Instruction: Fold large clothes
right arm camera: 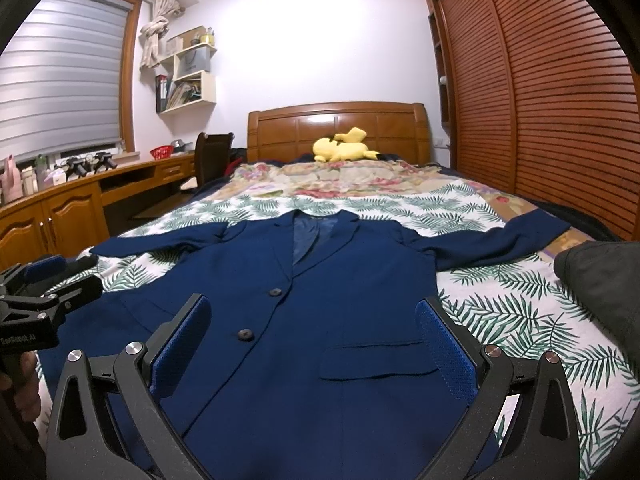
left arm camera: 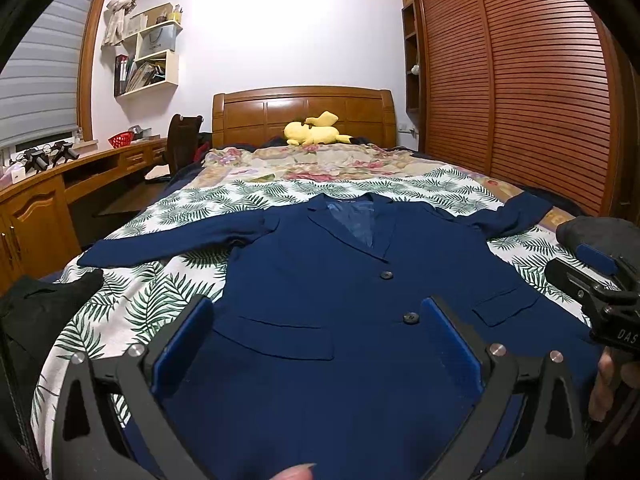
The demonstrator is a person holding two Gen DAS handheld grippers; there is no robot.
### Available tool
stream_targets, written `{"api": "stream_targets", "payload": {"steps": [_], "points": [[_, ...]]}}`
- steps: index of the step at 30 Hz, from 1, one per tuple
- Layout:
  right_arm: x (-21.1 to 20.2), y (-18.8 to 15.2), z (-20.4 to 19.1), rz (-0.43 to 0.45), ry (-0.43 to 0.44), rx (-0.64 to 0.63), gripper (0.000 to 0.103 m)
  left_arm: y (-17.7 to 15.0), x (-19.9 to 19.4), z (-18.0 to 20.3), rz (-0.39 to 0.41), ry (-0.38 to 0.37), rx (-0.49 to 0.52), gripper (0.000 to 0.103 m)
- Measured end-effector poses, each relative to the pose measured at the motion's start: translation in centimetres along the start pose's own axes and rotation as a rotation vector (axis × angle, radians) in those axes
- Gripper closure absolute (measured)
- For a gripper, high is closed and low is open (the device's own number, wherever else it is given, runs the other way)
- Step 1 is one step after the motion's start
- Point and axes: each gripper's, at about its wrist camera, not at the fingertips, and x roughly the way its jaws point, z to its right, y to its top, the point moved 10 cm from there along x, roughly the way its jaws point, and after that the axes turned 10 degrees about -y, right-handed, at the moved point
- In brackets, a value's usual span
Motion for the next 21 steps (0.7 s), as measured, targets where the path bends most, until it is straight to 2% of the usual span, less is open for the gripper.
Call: {"api": "stream_targets", "payload": {"steps": [21], "points": [[-0.02,-0.01,-0.05,-0.002,0.002,0.0,0.0,0.09,-0.22,-0.08,-0.001,0.004,0.003,0.0]]}}
